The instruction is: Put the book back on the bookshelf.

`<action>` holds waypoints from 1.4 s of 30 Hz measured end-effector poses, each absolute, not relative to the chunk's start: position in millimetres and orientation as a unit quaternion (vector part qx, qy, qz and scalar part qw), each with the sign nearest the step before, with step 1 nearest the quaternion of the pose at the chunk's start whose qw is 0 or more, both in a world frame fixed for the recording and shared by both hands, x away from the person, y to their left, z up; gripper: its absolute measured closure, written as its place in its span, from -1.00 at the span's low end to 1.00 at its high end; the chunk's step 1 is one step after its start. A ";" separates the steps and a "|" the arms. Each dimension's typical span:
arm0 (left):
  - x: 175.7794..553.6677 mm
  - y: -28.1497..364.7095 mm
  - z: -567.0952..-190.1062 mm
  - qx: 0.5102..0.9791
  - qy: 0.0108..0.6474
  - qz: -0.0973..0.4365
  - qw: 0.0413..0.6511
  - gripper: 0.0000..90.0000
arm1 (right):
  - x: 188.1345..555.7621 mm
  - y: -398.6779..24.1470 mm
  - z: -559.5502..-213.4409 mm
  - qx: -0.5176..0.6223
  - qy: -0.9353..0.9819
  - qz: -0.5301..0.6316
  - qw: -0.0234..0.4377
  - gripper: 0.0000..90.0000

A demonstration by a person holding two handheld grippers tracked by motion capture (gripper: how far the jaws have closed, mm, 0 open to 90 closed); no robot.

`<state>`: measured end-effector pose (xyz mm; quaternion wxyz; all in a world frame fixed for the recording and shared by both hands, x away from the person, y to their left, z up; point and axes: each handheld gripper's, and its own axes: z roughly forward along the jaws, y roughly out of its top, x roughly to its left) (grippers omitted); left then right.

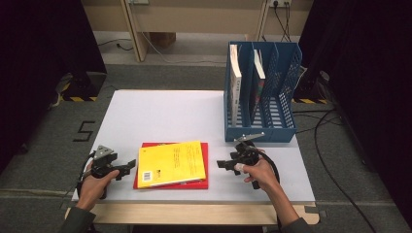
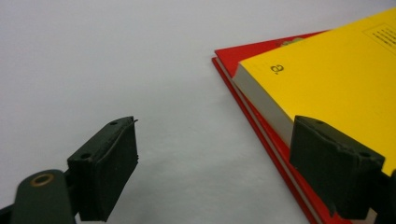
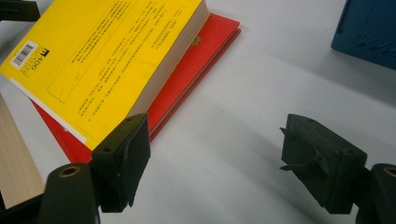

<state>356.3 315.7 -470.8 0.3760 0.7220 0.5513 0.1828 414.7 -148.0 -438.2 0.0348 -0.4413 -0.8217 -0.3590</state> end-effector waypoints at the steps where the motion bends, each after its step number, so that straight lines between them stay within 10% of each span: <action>1: 356.0 313.9 -471.2 0.726 0.547 0.180 0.376 -0.67 | 414.5 -147.6 -438.2 -0.439 -0.823 -0.359 0.034 -0.45; 18: 349.2 302.1 -464.1 0.764 0.503 0.158 0.372 0.14 | 415.2 -135.7 -442.1 -0.430 -0.828 -0.357 0.052 -0.45; 25: 345.4 284.3 -464.5 0.796 0.463 0.141 0.363 -0.57 | 416.1 -134.0 -444.3 -0.430 -0.826 -0.360 0.062 -0.45; 42: 346.8 284.8 -468.1 0.795 0.475 0.160 0.342 -0.66 | 420.1 -119.2 -451.9 -0.420 -0.830 -0.362 0.071 -0.42</action>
